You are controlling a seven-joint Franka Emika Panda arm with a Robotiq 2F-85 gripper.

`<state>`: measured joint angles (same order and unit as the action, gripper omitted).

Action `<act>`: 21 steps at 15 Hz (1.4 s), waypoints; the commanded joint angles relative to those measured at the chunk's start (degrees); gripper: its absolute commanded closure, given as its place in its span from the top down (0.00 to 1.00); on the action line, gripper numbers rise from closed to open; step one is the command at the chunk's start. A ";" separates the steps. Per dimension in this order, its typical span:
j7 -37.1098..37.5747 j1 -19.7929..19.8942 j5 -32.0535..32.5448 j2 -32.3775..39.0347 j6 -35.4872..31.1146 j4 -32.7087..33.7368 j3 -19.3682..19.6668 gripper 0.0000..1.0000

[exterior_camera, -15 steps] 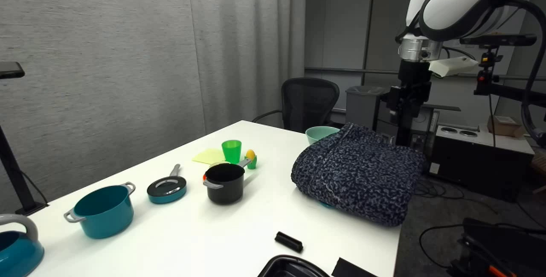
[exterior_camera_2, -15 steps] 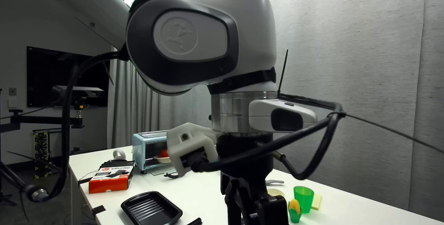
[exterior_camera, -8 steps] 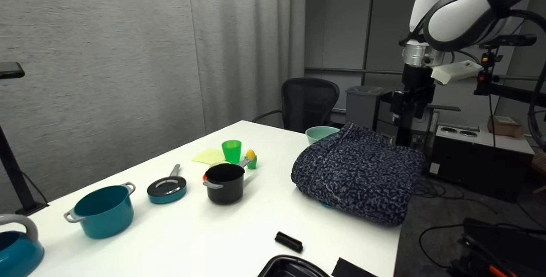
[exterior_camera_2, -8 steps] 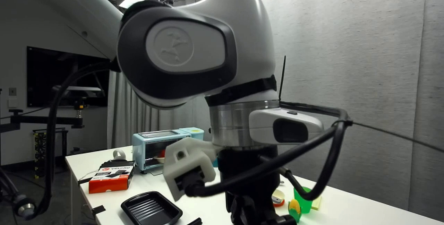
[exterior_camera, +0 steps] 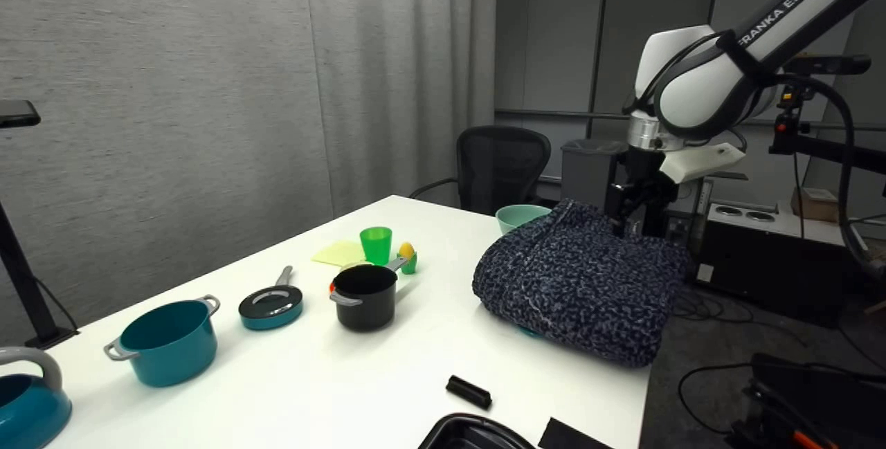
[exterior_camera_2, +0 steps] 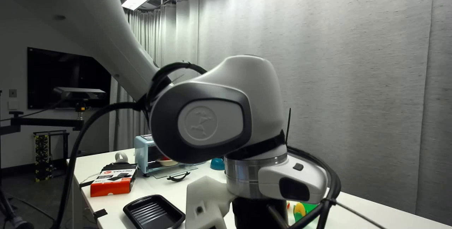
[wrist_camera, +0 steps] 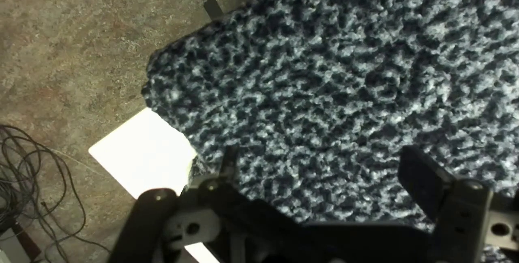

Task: Push the fleece blanket to the left

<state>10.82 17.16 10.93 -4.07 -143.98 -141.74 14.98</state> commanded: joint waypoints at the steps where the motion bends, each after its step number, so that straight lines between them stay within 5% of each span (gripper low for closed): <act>1: 3.79 -0.58 -0.64 8.09 -1.58 4.63 -0.32 1.00; 3: 3.93 -1.23 -1.57 10.76 -2.11 6.14 -0.28 0.98; 4: 3.87 -1.63 -2.36 11.68 -2.11 6.89 -0.40 0.73; 5: 3.42 -1.94 -3.24 12.48 -2.04 7.53 -0.54 0.73; 14: 1.56 -3.87 -6.24 13.70 -1.61 9.54 -1.11 0.05; 21: -0.95 -3.87 -2.06 13.26 2.17 12.13 -0.27 0.00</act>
<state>12.36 13.66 7.05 8.93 -145.01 -132.62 13.80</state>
